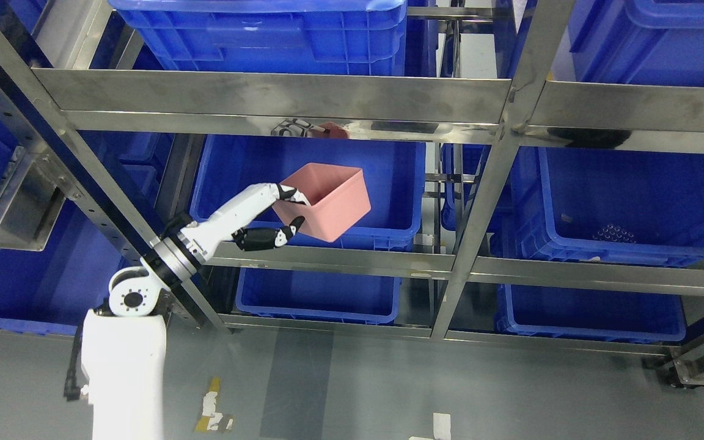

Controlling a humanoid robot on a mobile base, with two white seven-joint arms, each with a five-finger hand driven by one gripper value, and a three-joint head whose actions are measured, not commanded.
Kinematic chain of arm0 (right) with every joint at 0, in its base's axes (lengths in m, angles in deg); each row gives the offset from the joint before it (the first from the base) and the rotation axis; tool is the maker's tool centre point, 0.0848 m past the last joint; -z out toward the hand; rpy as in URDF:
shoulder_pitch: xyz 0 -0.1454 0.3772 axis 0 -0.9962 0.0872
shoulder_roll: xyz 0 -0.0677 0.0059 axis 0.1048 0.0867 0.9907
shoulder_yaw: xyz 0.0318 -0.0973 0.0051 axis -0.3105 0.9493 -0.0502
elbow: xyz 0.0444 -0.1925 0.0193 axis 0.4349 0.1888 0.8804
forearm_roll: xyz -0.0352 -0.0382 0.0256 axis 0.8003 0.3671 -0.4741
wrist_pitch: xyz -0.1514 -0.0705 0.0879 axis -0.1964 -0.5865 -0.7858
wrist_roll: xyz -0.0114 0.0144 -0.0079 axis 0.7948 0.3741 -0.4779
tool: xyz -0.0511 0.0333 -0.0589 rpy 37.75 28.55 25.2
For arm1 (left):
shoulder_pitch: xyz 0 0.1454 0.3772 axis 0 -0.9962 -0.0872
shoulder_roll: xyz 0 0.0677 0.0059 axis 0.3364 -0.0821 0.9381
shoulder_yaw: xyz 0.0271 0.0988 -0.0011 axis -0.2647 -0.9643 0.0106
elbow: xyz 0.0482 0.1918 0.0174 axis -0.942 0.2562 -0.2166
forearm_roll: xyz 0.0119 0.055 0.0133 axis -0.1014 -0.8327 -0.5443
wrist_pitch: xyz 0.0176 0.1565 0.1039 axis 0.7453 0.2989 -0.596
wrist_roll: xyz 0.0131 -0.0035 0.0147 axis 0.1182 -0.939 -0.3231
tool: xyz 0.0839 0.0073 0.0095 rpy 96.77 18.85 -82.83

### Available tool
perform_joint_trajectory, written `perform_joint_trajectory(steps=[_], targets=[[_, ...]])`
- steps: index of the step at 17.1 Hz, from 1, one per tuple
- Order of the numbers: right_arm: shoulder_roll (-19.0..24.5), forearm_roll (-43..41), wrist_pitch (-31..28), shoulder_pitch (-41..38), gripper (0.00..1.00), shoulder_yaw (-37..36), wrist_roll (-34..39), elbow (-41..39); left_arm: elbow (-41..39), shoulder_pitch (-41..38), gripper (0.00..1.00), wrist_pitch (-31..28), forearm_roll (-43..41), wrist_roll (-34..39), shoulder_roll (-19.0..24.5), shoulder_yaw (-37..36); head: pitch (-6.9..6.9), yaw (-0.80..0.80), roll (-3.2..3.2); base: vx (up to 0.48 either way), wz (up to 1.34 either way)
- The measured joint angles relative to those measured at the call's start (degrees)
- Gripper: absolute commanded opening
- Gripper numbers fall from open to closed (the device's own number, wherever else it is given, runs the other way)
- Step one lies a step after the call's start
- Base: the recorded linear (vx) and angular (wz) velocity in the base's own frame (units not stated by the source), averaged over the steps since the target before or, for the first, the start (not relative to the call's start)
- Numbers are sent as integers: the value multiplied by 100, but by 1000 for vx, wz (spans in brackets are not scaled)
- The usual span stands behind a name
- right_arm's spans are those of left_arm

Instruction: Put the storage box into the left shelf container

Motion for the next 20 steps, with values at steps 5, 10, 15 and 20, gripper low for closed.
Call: perform_joint_trajectory(steps=[5,10,15,20], targets=[[0,0,0,0,100,0,0,0,878,390,50,0,-193,135,0,150,0,0,0,0,0],[0,0,0,0,100,0,0,0,1359,526,76,0,-247,294,0,230,0,0,0,0,0],[0,0,0,0,100,0,0,0,1548,580,84,0,-232,474,0,203,0,0,0,0,0],[0,0,0,0,100,0,0,0,1553,698,84,0,-250,655,0,132,0,0,0,0,0]])
